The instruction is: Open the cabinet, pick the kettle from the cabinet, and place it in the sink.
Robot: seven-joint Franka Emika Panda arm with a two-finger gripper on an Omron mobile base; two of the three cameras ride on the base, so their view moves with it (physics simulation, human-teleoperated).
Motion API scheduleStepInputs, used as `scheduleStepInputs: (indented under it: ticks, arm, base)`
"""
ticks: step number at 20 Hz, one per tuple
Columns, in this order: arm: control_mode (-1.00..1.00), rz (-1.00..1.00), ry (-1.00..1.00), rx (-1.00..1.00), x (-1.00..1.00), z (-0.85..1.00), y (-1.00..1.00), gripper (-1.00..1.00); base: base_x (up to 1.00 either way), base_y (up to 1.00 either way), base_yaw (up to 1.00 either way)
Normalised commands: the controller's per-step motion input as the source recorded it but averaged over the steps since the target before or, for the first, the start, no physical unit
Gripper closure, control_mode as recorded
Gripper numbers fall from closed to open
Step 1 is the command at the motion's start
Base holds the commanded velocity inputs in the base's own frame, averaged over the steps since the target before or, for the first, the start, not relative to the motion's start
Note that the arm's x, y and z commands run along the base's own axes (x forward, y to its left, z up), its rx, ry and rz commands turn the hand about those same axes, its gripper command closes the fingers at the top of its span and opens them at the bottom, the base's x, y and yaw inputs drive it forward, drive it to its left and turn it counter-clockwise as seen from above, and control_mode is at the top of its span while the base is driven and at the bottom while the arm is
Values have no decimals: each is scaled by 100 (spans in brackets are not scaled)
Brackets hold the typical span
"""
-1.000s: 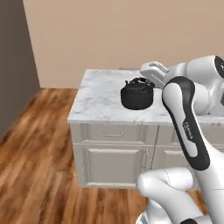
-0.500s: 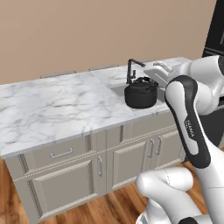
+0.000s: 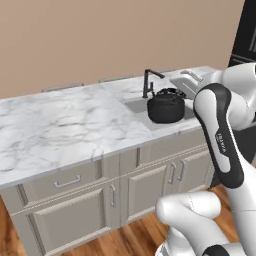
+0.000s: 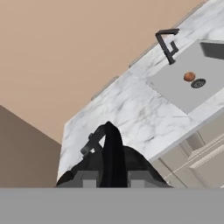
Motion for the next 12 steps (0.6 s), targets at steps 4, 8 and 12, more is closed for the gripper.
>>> scheduleStepInputs:
  ticks: [4, 8, 12]
  arm:
    - [100, 0, 0, 0, 0, 0, 0, 100]
    - [100, 0, 0, 0, 0, 0, 0, 100]
    - [100, 0, 0, 0, 0, 0, 0, 100]
  base:
    - [44, -43, 0]
    - [39, -55, 0]
    - [38, -58, 0]
